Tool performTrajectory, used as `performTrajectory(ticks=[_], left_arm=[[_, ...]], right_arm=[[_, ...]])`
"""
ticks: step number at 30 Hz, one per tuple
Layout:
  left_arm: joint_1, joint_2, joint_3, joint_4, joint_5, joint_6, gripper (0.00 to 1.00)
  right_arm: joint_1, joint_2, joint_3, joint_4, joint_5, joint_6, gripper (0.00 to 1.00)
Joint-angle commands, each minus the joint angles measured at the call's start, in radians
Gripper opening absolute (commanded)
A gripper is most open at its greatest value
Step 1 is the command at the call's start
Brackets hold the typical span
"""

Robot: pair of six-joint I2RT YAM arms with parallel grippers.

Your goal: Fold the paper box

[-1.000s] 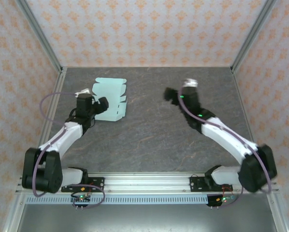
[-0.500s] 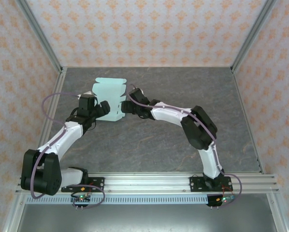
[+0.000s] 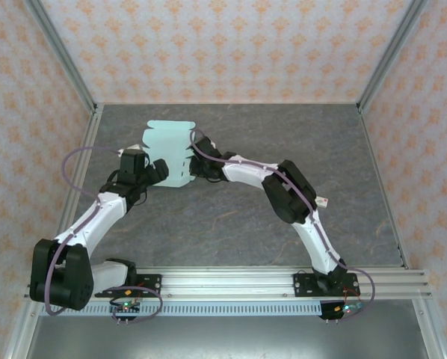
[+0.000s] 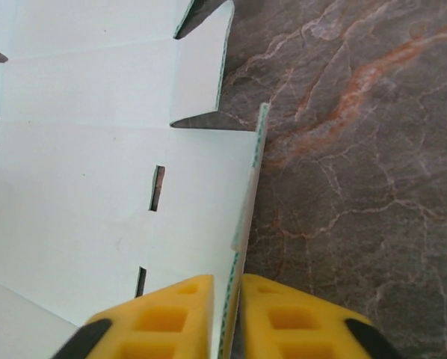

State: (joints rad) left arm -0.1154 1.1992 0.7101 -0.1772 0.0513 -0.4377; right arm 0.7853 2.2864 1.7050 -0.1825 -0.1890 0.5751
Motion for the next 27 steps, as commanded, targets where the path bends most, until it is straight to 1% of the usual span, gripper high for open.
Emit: performTrajectory(ticks=[1, 3, 5, 7, 9, 10, 14, 16, 19, 24, 27], left_arm=[[0.000, -0.042, -0.009, -0.035, 0.006, -0.011, 0.88], [-0.003, -0.055, -0.005, -0.047, 0.032, -0.012, 0.88], [-0.011, -0.073, 0.003, -0.064, 0.064, -0.015, 0.88], [-0.024, -0.095, 0.009, -0.071, 0.087, -0.019, 0.88], [-0.038, -0.118, 0.008, -0.069, 0.100, -0.030, 0.88], [-0.045, -0.128, 0.006, -0.064, 0.108, -0.038, 0.88], [-0.080, -0.130, -0.004, -0.019, 0.136, -0.068, 0.88], [-0.105, -0.108, 0.001, -0.013, 0.135, -0.065, 0.88], [-0.141, -0.059, 0.024, -0.019, 0.140, -0.039, 0.85], [-0.234, 0.015, 0.088, -0.068, 0.139, 0.049, 0.84], [-0.250, 0.025, 0.104, -0.074, 0.141, 0.072, 0.83]], right_arm=[[-0.034, -0.075, -0.067, 0.030, -0.039, -0.031, 0.09], [-0.061, -0.139, -0.148, 0.056, -0.085, -0.085, 0.03], [-0.102, -0.229, -0.262, 0.088, -0.138, -0.147, 0.00], [-0.161, -0.320, -0.374, 0.114, -0.213, -0.218, 0.00], [-0.227, -0.409, -0.474, 0.123, -0.316, -0.297, 0.00], [-0.264, -0.450, -0.511, 0.110, -0.369, -0.339, 0.00], [-0.398, -0.577, -0.593, -0.005, -0.518, -0.494, 0.00], [-0.441, -0.620, -0.596, -0.081, -0.564, -0.571, 0.00], [-0.470, -0.648, -0.565, -0.198, -0.603, -0.685, 0.00], [-0.471, -0.629, -0.461, -0.388, -0.623, -0.849, 0.00], [-0.471, -0.617, -0.415, -0.455, -0.624, -0.911, 0.00]])
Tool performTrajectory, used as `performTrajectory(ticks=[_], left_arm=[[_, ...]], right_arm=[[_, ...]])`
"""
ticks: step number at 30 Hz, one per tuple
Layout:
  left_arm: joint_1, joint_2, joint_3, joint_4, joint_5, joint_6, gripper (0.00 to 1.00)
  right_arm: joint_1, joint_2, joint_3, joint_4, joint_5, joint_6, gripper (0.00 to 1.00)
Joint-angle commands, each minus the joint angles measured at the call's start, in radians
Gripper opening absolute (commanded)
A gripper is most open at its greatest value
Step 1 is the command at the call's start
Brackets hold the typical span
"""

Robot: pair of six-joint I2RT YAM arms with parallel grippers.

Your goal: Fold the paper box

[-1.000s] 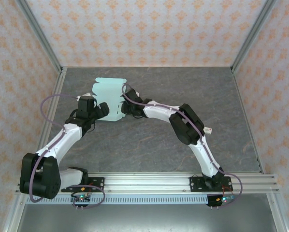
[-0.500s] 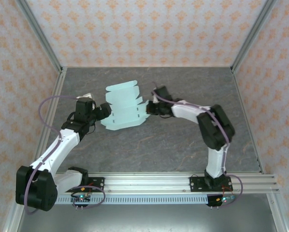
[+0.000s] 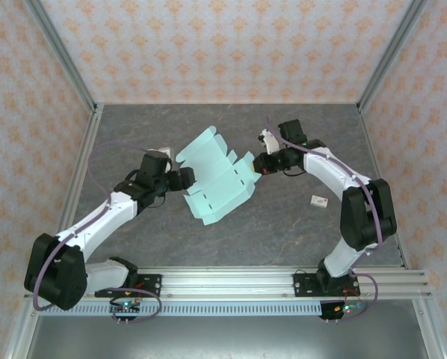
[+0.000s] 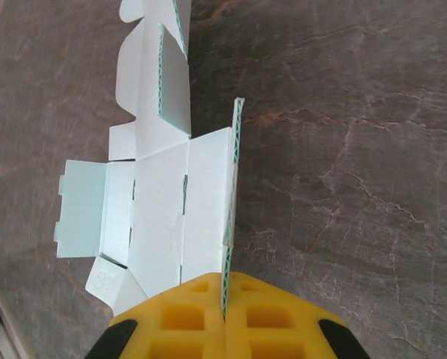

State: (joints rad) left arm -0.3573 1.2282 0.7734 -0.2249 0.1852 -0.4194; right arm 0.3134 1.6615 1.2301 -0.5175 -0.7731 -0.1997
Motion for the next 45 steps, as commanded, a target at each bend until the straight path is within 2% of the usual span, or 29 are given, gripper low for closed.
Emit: performTrajectory(ticks=[1, 8, 13, 16, 19, 22, 25, 30, 38, 45], left_arm=[[-0.011, -0.008, 0.046, -0.021, 0.010, 0.062, 0.83], [-0.034, 0.020, 0.130, 0.024, 0.001, 0.150, 0.80], [-0.072, 0.021, 0.150, 0.166, 0.005, 0.341, 0.78], [-0.071, 0.049, 0.156, 0.243, 0.107, 0.541, 0.78], [-0.073, 0.090, 0.185, 0.258, 0.274, 0.798, 0.75], [-0.073, 0.142, 0.314, 0.100, 0.366, 0.996, 0.74], [-0.074, 0.203, 0.493, -0.162, 0.419, 1.188, 0.74], [-0.080, 0.262, 0.729, -0.474, 0.445, 1.373, 0.76], [-0.094, 0.314, 0.894, -0.734, 0.497, 1.532, 0.77], [-0.118, 0.371, 0.968, -0.789, 0.482, 1.565, 0.78]], right_arm=[[0.001, 0.013, 0.077, -0.136, -0.033, -0.149, 0.00], [0.003, 0.037, 0.177, -0.194, 0.060, -0.149, 0.00], [0.008, 0.017, 0.242, -0.269, 0.111, -0.192, 0.00], [0.009, -0.014, 0.235, -0.279, 0.077, -0.248, 0.00], [0.012, -0.042, 0.217, -0.271, -0.004, -0.300, 0.00], [0.025, -0.077, 0.214, -0.280, -0.059, -0.337, 0.00], [0.031, -0.109, 0.213, -0.300, -0.114, -0.379, 0.00], [0.039, -0.130, 0.253, -0.345, -0.126, -0.413, 0.00], [0.072, -0.150, 0.315, -0.378, -0.075, -0.426, 0.00], [0.096, -0.197, 0.326, -0.386, -0.060, -0.466, 0.00]])
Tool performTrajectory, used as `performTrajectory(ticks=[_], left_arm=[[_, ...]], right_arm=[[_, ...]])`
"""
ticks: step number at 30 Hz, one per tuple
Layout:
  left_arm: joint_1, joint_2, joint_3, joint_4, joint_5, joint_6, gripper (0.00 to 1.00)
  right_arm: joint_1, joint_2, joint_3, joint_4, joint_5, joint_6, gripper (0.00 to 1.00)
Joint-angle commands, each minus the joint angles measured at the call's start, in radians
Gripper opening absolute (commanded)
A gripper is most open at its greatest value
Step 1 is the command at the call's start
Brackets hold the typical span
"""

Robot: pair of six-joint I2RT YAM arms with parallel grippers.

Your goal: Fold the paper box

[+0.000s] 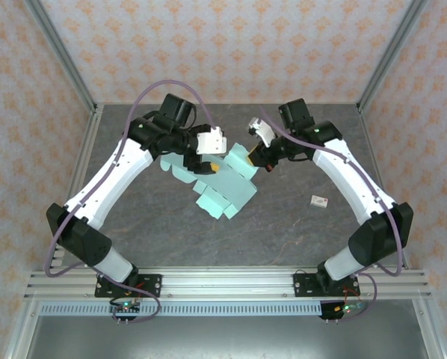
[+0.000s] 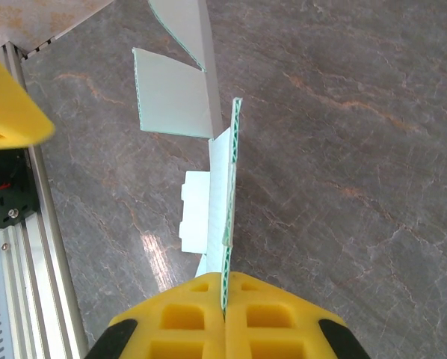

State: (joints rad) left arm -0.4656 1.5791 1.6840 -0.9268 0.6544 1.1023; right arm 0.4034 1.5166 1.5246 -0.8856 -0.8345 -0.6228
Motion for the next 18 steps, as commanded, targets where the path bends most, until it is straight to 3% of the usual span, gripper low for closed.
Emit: performTrajectory(ticks=[1, 10, 18], left_arm=[[-0.010, 0.029, 0.069, -0.098, 0.013, 0.042, 0.78], [-0.031, 0.120, 0.168, -0.156, -0.010, 0.041, 0.74], [-0.039, 0.239, 0.333, -0.287, 0.011, 0.045, 0.57]], right_arm=[[0.006, -0.058, 0.027, -0.014, -0.001, -0.047, 0.00], [0.012, -0.088, 0.011, -0.014, -0.015, -0.087, 0.00], [0.017, -0.110, -0.035, 0.041, -0.027, -0.150, 0.00]])
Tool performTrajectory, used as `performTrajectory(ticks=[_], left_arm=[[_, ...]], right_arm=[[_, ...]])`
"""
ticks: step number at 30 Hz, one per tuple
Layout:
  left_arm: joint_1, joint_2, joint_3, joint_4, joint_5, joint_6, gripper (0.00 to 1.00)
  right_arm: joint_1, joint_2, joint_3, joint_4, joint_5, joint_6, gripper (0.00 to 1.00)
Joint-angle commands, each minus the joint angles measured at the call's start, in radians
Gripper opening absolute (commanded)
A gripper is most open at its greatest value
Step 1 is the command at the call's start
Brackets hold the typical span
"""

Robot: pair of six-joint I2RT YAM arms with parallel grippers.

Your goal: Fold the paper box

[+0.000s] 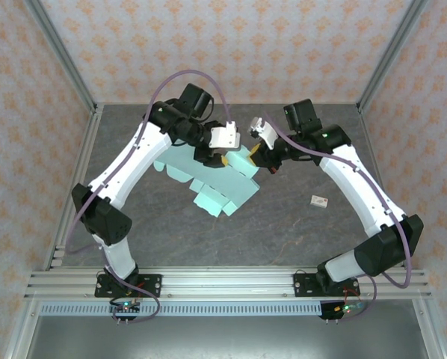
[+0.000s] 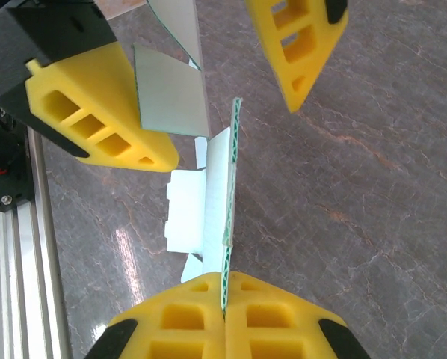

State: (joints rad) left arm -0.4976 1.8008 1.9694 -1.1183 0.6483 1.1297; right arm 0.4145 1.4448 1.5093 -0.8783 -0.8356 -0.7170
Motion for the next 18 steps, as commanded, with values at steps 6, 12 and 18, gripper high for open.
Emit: performTrajectory(ticks=[6, 12, 18], left_arm=[[-0.006, 0.053, 0.077, -0.122, 0.099, 0.030, 0.49], [-0.007, 0.080, 0.095, -0.141, 0.136, 0.031, 0.39], [-0.006, 0.103, 0.116, -0.156, 0.166, 0.019, 0.30]], right_arm=[[0.006, -0.068, -0.078, 0.099, -0.046, -0.111, 0.00], [0.006, -0.090, -0.120, 0.161, -0.042, -0.116, 0.00], [0.006, -0.111, -0.147, 0.214, -0.045, -0.098, 0.00]])
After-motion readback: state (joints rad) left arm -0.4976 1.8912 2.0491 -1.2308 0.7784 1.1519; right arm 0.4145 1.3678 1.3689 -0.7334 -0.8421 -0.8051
